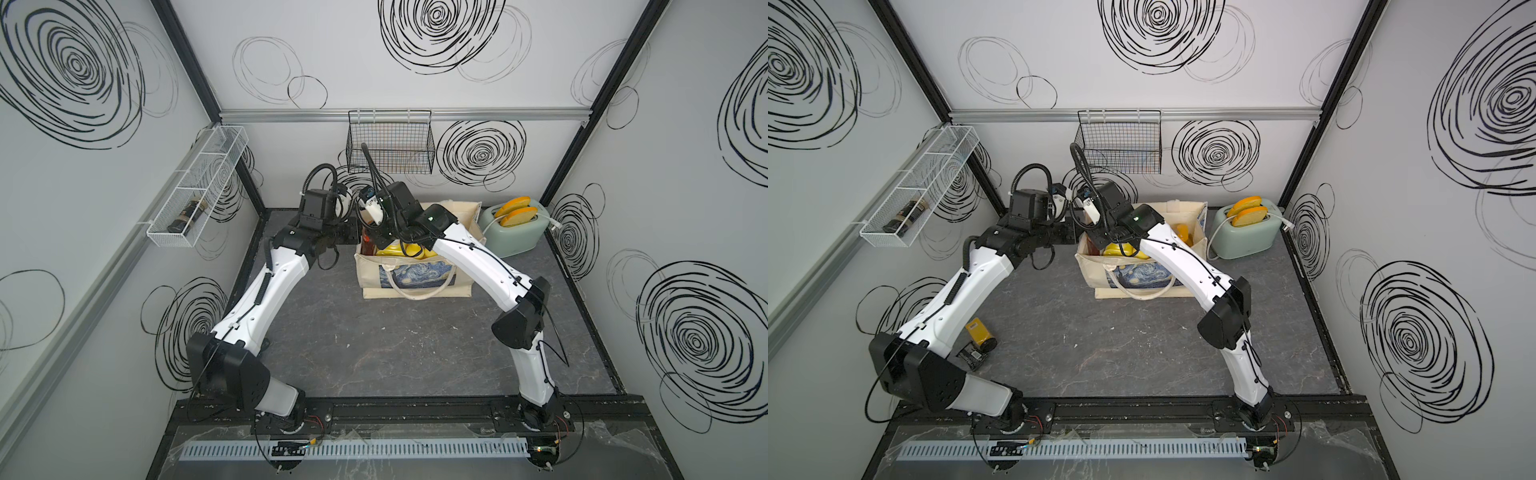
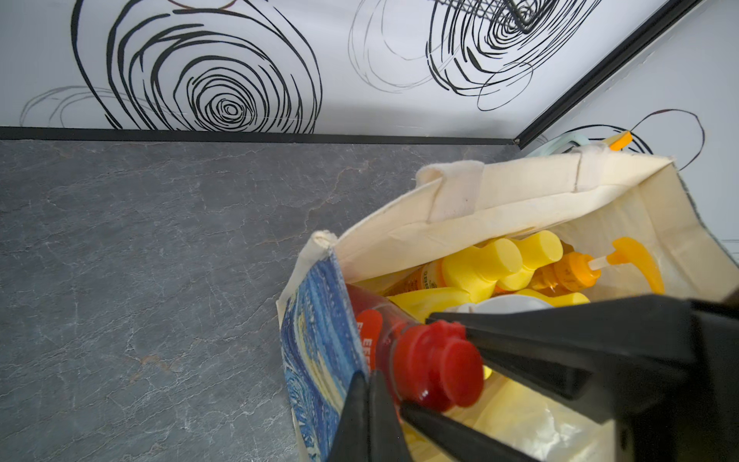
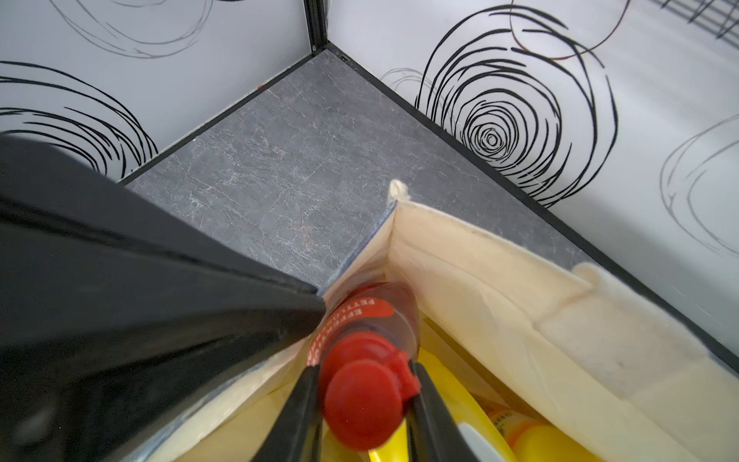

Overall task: Pack dish soap into the shopping bag
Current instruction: Place the bottle of dish soap in the shopping bag.

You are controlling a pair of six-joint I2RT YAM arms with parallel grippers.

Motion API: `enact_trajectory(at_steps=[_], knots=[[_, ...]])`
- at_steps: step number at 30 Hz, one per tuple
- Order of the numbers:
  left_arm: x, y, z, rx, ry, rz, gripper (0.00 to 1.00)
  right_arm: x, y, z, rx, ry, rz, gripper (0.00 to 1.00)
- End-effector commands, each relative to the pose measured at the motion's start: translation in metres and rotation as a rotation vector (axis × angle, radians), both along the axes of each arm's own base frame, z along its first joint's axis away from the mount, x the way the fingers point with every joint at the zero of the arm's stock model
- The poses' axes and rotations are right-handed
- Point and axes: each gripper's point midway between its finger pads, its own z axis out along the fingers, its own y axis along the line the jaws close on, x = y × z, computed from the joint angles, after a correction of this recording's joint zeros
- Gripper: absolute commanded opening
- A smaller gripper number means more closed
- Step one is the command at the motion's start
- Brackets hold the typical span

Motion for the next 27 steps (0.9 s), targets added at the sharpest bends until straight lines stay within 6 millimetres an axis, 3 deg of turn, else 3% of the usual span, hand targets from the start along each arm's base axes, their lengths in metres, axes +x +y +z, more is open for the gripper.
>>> enact_trajectory(at_steps=[1, 18, 27], knots=[[0.005, -0.008, 0.054, -0.083, -0.177, -0.033, 0.00, 0.007, -0.004, 0.008, 0.004, -0.029, -0.008, 0.00], [0.004, -0.006, 0.046, -0.071, -0.165, -0.030, 0.00, 0.010, -0.001, -0.039, -0.027, 0.024, -0.012, 0.00], [0.002, -0.002, 0.035, -0.061, -0.148, -0.018, 0.00, 0.011, 0.002, -0.039, -0.013, 0.024, -0.006, 0.00]])
